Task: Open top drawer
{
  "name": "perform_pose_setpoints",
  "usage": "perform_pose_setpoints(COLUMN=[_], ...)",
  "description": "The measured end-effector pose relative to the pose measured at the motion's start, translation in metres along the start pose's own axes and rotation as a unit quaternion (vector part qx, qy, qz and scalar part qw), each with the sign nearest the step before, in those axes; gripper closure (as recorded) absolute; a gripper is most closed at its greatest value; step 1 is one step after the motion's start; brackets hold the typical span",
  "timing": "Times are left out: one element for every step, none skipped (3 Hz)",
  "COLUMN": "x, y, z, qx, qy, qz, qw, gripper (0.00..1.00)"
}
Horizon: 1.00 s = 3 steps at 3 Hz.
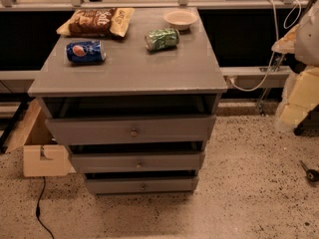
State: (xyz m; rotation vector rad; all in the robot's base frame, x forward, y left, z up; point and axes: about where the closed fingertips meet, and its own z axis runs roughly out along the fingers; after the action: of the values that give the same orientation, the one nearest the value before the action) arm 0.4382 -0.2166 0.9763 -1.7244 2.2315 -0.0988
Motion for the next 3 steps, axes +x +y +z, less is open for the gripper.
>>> perform_pose_setpoints(x=[0.0, -0.005, -0.013], y=[0.0, 0.009, 0.027], z=[0.0, 0.03, 0.083], qx=[0.0, -0.018, -0.053], qy=[0.0, -0.02, -0.062], qz=[0.0, -0.007, -0.013], qw=[1.0, 0.9996, 0.9966], gripper=[0.0, 0.0, 0.0])
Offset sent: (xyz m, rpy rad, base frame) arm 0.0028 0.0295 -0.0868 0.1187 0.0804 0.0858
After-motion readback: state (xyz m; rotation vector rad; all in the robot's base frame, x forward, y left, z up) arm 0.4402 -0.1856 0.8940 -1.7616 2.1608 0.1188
